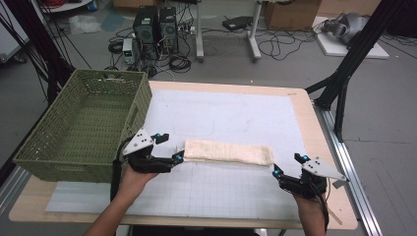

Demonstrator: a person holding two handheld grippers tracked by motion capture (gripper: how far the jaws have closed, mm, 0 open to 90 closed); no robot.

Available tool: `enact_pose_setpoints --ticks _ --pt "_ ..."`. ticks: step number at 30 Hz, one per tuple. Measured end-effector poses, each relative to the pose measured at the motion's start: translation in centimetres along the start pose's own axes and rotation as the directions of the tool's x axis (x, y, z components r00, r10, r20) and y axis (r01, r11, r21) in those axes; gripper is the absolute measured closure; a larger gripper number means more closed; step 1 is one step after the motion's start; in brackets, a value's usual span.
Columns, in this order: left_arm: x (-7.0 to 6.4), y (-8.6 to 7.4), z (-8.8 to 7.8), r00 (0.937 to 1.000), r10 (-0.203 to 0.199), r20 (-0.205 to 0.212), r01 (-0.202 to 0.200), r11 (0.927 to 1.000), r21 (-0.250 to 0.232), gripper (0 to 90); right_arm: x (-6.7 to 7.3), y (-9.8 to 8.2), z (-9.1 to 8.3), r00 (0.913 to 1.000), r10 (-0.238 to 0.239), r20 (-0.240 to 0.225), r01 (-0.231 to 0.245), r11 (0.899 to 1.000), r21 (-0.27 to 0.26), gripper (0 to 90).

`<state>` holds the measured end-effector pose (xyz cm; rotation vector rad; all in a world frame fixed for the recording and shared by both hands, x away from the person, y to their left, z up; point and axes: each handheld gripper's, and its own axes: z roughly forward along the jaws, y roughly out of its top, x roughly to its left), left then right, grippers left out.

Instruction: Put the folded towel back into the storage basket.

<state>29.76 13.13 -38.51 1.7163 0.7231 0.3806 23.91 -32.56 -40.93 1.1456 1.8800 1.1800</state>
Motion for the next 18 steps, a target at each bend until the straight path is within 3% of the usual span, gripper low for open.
enact_pose_setpoints --ticks 4,7,13,18 --pt "0.5 0.5 1.0 0.9995 -0.022 0.021 0.021 0.9992 0.032 17.6 0.0 0.0 0.1 0.9999 -0.003 -0.01 0.003 1.0 0.007 17.5" --pt "0.8 0.7 1.5 0.9996 -0.027 0.0 0.027 0.9987 0.044 17.4 0.0 0.0 0.1 0.9999 -0.002 -0.013 0.002 1.0 0.005 17.5" --pt "1.5 0.8 2.7 0.9987 -0.05 0.0 0.05 0.9952 0.084 20.6 0.0 0.0 0.2 0.9998 -0.003 -0.019 0.003 1.0 0.005 17.5" --pt "2.1 0.3 4.0 0.9974 -0.068 -0.023 0.07 0.9881 0.137 22.1 0.0 0.0 0.4 0.9997 -0.001 -0.025 0.002 1.0 0.013 17.5"
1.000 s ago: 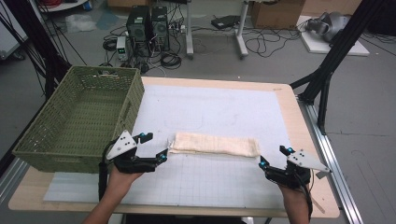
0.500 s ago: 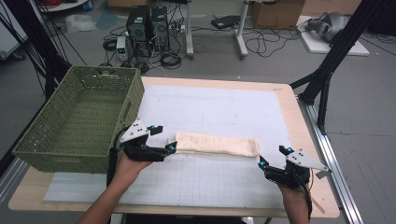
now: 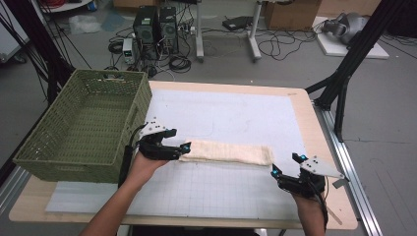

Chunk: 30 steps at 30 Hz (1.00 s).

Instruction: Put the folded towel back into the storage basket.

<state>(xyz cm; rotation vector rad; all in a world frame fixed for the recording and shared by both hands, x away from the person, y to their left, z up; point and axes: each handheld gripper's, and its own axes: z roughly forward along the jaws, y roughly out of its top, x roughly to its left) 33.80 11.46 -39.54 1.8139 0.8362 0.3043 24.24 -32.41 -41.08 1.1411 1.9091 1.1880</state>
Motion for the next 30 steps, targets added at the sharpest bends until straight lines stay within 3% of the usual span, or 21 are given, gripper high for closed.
enact_pose_setpoints --ticks 3,10,18,26,30 --pt "0.4 -0.3 0.8 0.9997 -0.022 -0.007 0.022 0.9992 0.034 27.7 0.0 0.0 0.1 1.0 0.002 -0.003 -0.002 1.0 0.003 17.5" --pt "0.9 -0.9 2.5 0.9979 -0.043 -0.048 0.047 0.9949 0.09 27.4 0.0 -0.1 0.1 1.0 0.004 -0.003 -0.004 1.0 0.006 17.5" --pt "1.1 -1.8 4.1 0.9972 -0.002 -0.074 0.015 0.9833 0.181 27.5 -0.1 -0.1 0.1 1.0 0.005 -0.003 -0.005 1.0 0.009 17.5" --pt "1.4 -2.3 4.7 0.9959 -0.003 -0.091 0.024 0.9734 0.228 31.8 -0.1 -0.2 0.1 1.0 0.002 -0.001 -0.002 1.0 0.013 17.6" --pt "1.3 -2.6 5.1 0.9956 0.033 -0.087 -0.009 0.9628 0.27 35.1 -0.2 -0.2 0.1 1.0 0.005 -0.001 -0.005 1.0 0.015 17.5"
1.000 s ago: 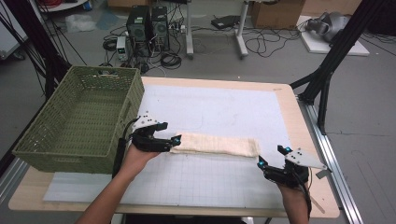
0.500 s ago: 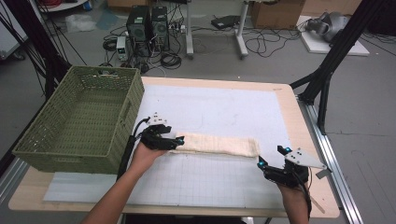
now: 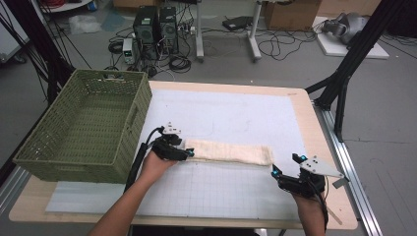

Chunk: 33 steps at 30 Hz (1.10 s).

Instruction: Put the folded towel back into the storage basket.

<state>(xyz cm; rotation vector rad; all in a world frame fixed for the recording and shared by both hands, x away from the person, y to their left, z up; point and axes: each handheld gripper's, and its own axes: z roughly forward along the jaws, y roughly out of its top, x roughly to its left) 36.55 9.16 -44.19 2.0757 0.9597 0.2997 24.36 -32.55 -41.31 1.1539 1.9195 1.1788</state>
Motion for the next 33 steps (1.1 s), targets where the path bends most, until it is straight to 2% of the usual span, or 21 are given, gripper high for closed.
enact_pose_setpoints --ticks 3,5,9,12,15,18,19,21,26,33 --pt "-0.5 -0.3 0.3 0.9993 0.037 -0.007 -0.036 0.9993 0.011 40.6 0.0 0.0 0.0 1.0 -0.003 0.0 0.003 1.0 0.0 17.5" --pt "-0.7 -0.2 0.3 0.9989 0.044 -0.018 -0.044 0.999 0.009 41.0 0.0 0.0 0.0 1.0 -0.004 0.001 0.004 1.0 0.0 17.5" --pt "-0.7 -0.3 0.3 0.9982 0.061 0.002 -0.061 0.9981 0.009 47.2 0.0 0.0 0.0 1.0 -0.001 0.002 0.001 1.0 0.002 17.5" --pt "-0.9 -0.3 0.3 0.9969 0.073 0.029 -0.073 0.9973 0.005 56.8 0.0 0.0 0.0 1.0 -0.001 0.008 0.001 1.0 0.006 17.8" --pt "-0.9 -0.5 0.3 0.9962 0.061 0.062 -0.06 0.9981 -0.01 69.9 0.0 -0.1 0.0 1.0 0.0 0.009 -0.001 1.0 0.008 17.9" --pt "-1.3 -0.6 0.2 0.9949 0.087 0.051 -0.086 0.9959 -0.029 78.8 -0.1 -0.1 0.0 0.9999 0.006 0.01 -0.006 1.0 0.01 18.0" --pt "-1.5 -0.7 0.1 0.9933 0.11 0.035 -0.108 0.9934 -0.038 80.2 -0.1 -0.1 0.0 0.9999 0.006 0.009 -0.006 1.0 0.012 18.5" --pt "-1.7 -0.8 -0.1 0.9939 0.106 0.029 -0.104 0.9927 -0.061 81.1 -0.2 -0.2 0.1 1.0 0.006 0.008 -0.006 1.0 0.021 19.0" --pt "-1.7 -0.8 -0.6 0.9948 0.094 0.041 -0.089 0.9912 -0.098 81.3 -0.4 -0.4 0.7 0.9996 0.025 0.013 -0.025 0.999 0.048 18.5" --pt "-1.7 -0.6 -1.5 0.994 0.075 0.08 -0.06 0.9825 -0.176 81.3 -0.4 -0.1 1.0 0.9991 0.041 0.009 -0.042 0.999 0.031 18.2"
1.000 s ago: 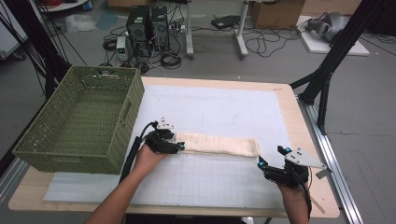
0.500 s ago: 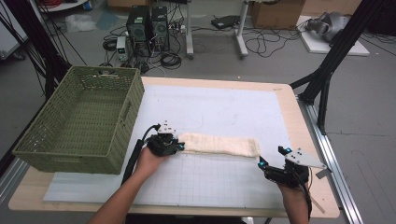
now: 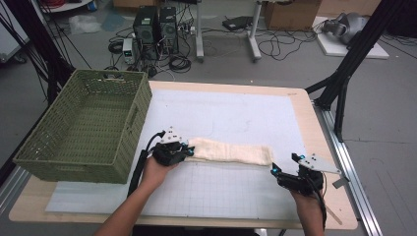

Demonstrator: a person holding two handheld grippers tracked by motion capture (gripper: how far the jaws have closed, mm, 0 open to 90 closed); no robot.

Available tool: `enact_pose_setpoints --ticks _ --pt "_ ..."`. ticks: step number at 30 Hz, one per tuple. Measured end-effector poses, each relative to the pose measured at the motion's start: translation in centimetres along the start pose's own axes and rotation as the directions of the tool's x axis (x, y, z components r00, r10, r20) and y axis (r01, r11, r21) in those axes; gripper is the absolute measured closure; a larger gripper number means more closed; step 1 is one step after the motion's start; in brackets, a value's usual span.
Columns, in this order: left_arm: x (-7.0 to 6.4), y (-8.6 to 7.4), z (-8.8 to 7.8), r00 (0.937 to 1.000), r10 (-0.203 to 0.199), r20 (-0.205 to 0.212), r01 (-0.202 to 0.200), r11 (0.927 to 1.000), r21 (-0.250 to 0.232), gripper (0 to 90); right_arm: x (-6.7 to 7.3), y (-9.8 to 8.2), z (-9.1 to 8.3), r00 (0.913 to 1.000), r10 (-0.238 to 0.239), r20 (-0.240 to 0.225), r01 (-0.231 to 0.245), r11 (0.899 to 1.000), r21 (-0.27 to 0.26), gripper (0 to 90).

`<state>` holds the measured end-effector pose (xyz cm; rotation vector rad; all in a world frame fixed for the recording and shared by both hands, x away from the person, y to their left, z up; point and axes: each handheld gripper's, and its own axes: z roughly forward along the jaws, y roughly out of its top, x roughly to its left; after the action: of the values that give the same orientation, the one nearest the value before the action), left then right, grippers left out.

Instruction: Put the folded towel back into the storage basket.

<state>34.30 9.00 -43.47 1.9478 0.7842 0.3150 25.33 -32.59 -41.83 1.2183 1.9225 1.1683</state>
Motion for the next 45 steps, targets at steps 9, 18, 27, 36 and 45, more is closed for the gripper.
enact_pose_setpoints --ticks 9,18,27,36,45 --pt "0.1 0.1 -0.7 0.9993 -0.011 0.035 0.013 0.9991 -0.04 81.2 0.1 0.4 2.3 0.9959 0.084 -0.033 -0.083 0.995 0.047 17.6" --pt "0.1 0.1 -0.7 0.9997 0.0 0.024 0.001 0.9989 -0.048 81.2 0.2 0.8 5.2 0.9983 0.058 -0.006 -0.057 0.992 0.113 18.5" --pt "0.1 0.0 -0.6 0.9996 -0.006 0.028 0.007 0.9991 -0.043 81.2 -0.4 -0.2 6.5 0.9904 0.13 -0.045 -0.116 0.964 0.241 56.2" --pt "0.0 0.1 -0.9 0.9996 0.0 0.029 0.001 0.9988 -0.05 81.2 -0.6 -0.4 6.4 0.9731 0.189 -0.132 -0.153 0.958 0.243 78.6" --pt "-0.4 0.2 -1.8 0.9993 0.012 0.034 -0.01 0.997 -0.077 81.2 -0.4 0.0 6.0 0.9857 0.11 -0.127 -0.082 0.975 0.207 78.8"
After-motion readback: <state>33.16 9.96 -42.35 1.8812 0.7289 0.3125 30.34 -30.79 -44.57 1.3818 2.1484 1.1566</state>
